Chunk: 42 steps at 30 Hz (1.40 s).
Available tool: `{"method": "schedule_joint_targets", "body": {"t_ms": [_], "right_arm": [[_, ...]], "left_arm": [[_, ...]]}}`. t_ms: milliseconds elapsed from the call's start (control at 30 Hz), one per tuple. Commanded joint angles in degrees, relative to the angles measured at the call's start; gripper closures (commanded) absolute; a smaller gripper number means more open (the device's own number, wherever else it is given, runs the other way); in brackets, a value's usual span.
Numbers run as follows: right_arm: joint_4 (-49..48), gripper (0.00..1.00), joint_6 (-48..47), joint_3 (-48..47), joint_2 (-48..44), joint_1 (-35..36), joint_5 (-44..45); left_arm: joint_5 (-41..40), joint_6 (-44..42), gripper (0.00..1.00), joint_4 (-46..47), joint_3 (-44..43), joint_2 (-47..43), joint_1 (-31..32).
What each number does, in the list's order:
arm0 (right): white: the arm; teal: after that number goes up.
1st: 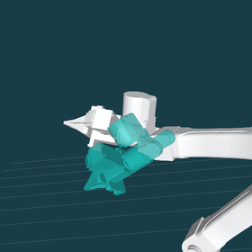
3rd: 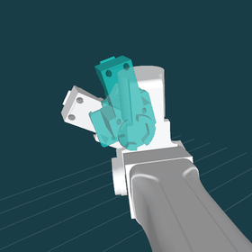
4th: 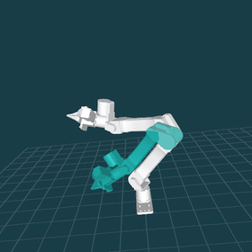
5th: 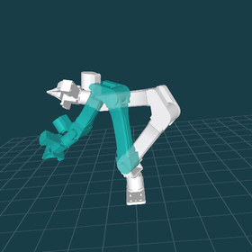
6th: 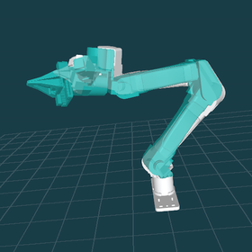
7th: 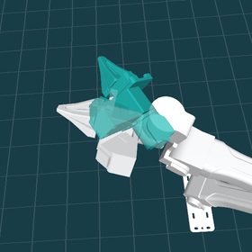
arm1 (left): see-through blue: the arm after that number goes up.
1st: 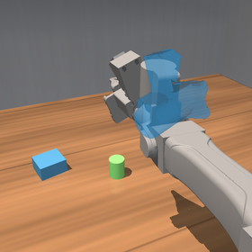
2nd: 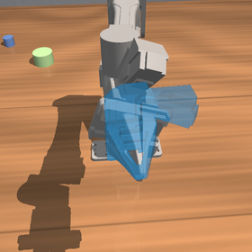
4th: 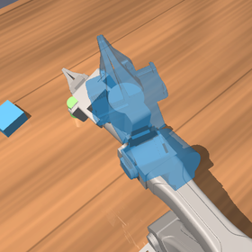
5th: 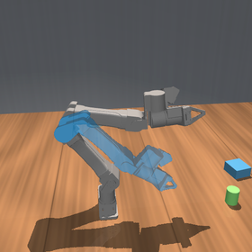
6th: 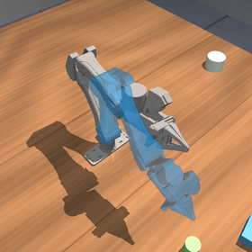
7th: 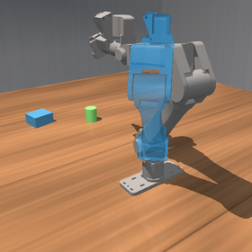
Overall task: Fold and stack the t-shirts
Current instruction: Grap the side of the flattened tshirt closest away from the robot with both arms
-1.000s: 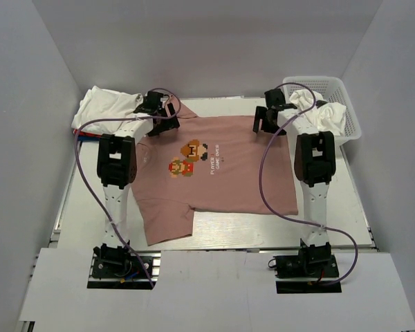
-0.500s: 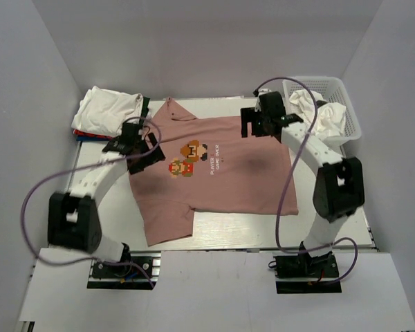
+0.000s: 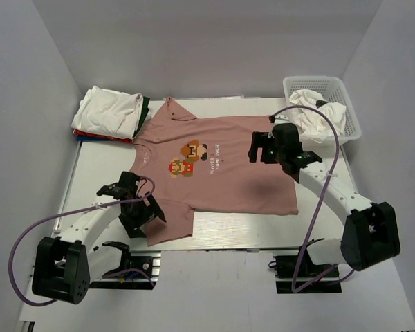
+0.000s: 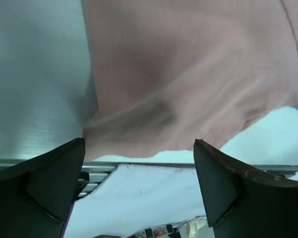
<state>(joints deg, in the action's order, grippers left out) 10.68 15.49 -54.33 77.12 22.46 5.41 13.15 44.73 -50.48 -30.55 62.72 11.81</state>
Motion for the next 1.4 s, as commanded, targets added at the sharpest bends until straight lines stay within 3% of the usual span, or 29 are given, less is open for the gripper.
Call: {"method": "schedule_joint_targets", "body": {"t_ms": [0,67,200,267,333,367,433,467,500,700,800,967,1133,1233,1267,1367], "right_arm": [[-4.09,0.09,1.48,1.33,-2.24,-0.40,0.65],[-3.73,0.09,1.48,1.94,-3.21,-0.40,0.65],[-3.82,0.09,1.83,3.44,-5.31,-0.48,0.04],[-3.30,0.09,2.36,4.22,-7.06,-0.40,1.09],[-1.98,0.09,3.76,4.49,-8.39,-0.49,2.76],[-1.19,0.09,4.20,5.19,-8.83,-0.57,2.94],[1.61,0.09,7.09,5.98,-11.54,-0.66,4.86],[2.32,0.09,7.62,8.07,-12.16,-0.84,5.31],[3.55,0.09,10.24,8.79,-14.43,-0.84,5.75],[22.87,0.09,19.40,16.17,-21.12,-1.45,11.11],[27.89,0.09,25.72,21.79,-24.89,-1.63,16.63],[26.94,0.09,31.61,27.86,-26.85,-3.30,21.12],[21.50,0.11,31.18,28.66,-20.62,-4.70,20.35],[18.34,0.28,31.36,29.27,-19.03,-5.31,19.11],[17.63,0.42,31.10,29.54,-18.94,-5.41,19.20],[15.52,0.64,30.57,29.63,-18.50,-5.76,19.02]], "left_arm": [[0.75,3.17,0.00,-6.26,-0.74,-1.38,0.40],[-1.18,3.95,0.02,-8.40,-0.74,-1.89,0.40],[-0.49,5.63,0.08,-4.02,3.73,-2.95,1.54],[-1.11,7.21,0.19,-2.09,4.52,-2.34,2.07],[-1.11,7.82,0.37,0.63,5.23,-1.82,2.60],[-1.11,7.83,0.57,1.51,5.93,-1.81,2.60],[-1.11,8.36,0.74,2.05,5.94,-1.28,3.13],[-1.80,8.36,0.96,2.05,5.07,-0.50,3.13],[-1.81,8.36,1.00,1.53,5.06,0.12,3.13],[-1.81,7.83,1.00,1.00,2.61,-3.91,3.66],[-1.03,5.55,1.00,1.00,0.05,-5.58,3.66],[-1.02,3.00,1.00,1.00,-3.46,-5.59,3.66],[-0.49,1.15,1.00,2.05,-4.78,-4.45,3.66],[-1.01,0.63,1.00,2.58,-6.36,-4.45,3.66],[-1.02,0.62,1.00,3.19,-7.15,-4.45,3.66],[-1.02,-0.43,1.00,4.42,-8.91,-4.45,3.66]]}}
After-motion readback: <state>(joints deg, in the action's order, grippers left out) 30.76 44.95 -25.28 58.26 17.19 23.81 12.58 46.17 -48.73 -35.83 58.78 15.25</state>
